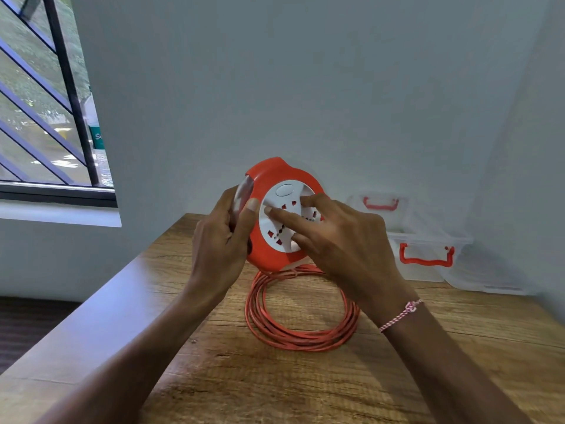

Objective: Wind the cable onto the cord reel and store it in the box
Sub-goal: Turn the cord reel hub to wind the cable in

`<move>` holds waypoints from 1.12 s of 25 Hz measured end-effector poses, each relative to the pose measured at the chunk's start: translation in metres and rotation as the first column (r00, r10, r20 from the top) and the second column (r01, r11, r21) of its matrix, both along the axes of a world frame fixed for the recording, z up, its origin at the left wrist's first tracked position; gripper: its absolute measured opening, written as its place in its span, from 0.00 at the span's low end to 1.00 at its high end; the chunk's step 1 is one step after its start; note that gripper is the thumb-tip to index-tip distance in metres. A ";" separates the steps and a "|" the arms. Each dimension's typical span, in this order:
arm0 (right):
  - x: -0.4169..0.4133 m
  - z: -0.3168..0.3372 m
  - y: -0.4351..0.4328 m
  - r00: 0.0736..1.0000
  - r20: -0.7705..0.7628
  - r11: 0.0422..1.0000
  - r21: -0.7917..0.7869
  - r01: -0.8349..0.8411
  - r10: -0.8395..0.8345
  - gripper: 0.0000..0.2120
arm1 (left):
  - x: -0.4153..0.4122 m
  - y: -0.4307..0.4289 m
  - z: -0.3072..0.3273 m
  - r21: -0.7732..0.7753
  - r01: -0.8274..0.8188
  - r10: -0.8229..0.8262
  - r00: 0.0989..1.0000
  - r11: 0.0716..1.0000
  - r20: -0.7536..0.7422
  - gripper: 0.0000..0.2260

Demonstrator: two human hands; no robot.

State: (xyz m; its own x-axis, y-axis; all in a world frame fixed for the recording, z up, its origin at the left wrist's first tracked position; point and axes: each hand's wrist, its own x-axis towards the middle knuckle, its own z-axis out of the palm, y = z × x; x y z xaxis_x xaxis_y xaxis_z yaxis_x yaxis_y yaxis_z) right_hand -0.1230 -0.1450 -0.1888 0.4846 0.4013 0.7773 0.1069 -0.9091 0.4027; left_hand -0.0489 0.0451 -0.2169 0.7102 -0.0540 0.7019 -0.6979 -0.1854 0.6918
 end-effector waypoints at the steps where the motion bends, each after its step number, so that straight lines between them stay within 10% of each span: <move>1: 0.000 0.001 0.003 0.999 0.018 0.998 0.045 -0.034 0.033 0.27 | -0.001 0.000 0.000 0.001 -0.009 0.009 1.000 1.000 0.015 0.24; 9: 0.003 0.002 0.031 0.986 0.008 0.624 0.774 -0.110 0.165 0.29 | -0.001 -0.005 -0.003 0.045 -0.073 0.069 0.994 0.996 0.086 0.31; 19: 0.000 -0.003 -0.002 0.995 -0.099 0.999 -0.021 0.025 -0.027 0.36 | 0.001 0.005 0.006 -0.011 0.031 -0.031 0.999 0.999 -0.042 0.29; 28: 0.000 0.003 0.010 0.997 0.052 0.967 0.248 -0.061 0.050 0.27 | -0.001 -0.001 0.000 0.027 -0.013 0.012 0.999 1.000 0.041 0.31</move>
State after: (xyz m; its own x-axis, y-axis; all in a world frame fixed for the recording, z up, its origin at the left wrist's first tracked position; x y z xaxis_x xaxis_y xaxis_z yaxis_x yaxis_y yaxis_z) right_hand -0.1227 -0.1350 -0.1860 0.4295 0.2178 0.8764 0.1471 -0.9744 0.1700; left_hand -0.0497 0.0442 -0.2172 0.6814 -0.0650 0.7290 -0.7232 -0.2127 0.6570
